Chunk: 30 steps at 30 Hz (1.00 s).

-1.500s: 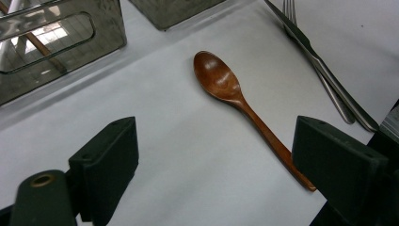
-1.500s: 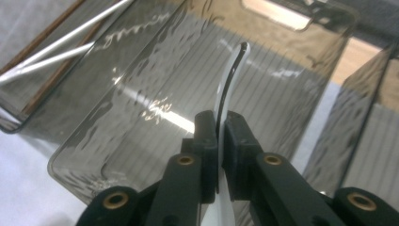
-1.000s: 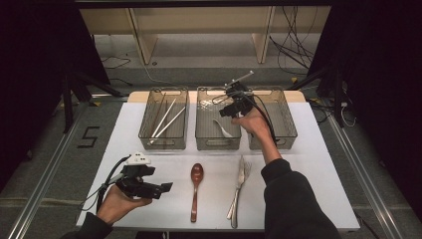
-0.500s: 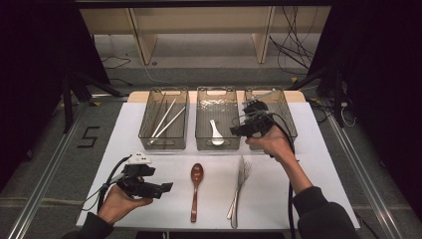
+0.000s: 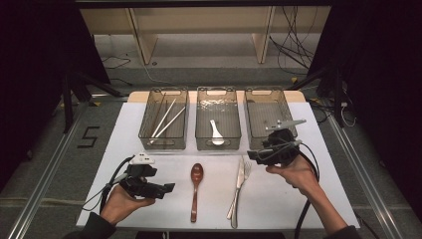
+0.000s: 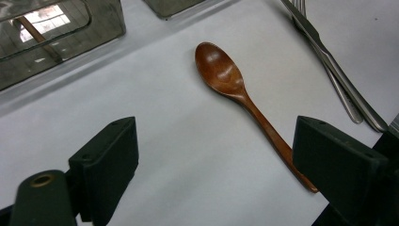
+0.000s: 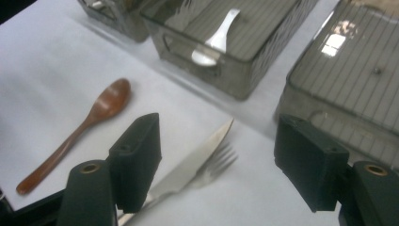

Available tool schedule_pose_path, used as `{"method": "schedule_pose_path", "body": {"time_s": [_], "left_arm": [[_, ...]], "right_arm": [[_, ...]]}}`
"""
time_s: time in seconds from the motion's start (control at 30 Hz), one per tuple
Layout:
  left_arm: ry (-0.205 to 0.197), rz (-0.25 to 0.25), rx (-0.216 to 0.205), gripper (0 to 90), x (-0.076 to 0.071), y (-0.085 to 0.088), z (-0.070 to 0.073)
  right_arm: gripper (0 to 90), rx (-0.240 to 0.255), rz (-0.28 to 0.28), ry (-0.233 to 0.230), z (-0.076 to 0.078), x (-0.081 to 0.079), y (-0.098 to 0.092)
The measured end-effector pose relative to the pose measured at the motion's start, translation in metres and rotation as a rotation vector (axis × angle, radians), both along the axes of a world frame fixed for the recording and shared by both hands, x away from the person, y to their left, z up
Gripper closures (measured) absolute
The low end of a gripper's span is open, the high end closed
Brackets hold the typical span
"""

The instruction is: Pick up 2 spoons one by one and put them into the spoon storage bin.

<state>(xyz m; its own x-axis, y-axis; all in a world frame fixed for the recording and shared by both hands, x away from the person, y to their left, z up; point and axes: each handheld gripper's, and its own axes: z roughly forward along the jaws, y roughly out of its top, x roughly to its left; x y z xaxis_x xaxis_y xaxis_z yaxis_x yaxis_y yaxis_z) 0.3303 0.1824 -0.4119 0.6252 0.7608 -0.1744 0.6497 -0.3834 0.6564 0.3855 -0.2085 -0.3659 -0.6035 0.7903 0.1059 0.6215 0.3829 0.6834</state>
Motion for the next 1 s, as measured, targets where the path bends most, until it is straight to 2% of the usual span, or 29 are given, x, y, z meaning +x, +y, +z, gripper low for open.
{"method": "schedule_pose_path", "body": {"time_s": [0.23,0.43,0.77,0.93,1.0], "left_arm": [[0.016,-0.025,0.030,14.6,0.001,-0.016,-0.003],[0.047,-0.062,0.042,14.6,0.000,-0.032,-0.009],[0.065,-0.129,0.038,15.9,-0.001,-0.055,-0.014],[0.070,-0.177,0.041,22.5,-0.001,-0.067,-0.018],[0.068,-0.195,0.037,28.1,-0.001,-0.069,-0.019]], "right_arm": [[32.9,0.007,-0.006,0.023,-0.017,-0.023,-0.013],[32.4,0.040,-0.022,0.035,-0.031,-0.037,-0.017],[28.6,0.051,-0.006,0.036,-0.039,-0.056,-0.015],[27.9,0.049,-0.014,0.037,-0.041,-0.061,-0.017],[27.9,0.053,-0.016,0.036,-0.042,-0.063,-0.018]]}}
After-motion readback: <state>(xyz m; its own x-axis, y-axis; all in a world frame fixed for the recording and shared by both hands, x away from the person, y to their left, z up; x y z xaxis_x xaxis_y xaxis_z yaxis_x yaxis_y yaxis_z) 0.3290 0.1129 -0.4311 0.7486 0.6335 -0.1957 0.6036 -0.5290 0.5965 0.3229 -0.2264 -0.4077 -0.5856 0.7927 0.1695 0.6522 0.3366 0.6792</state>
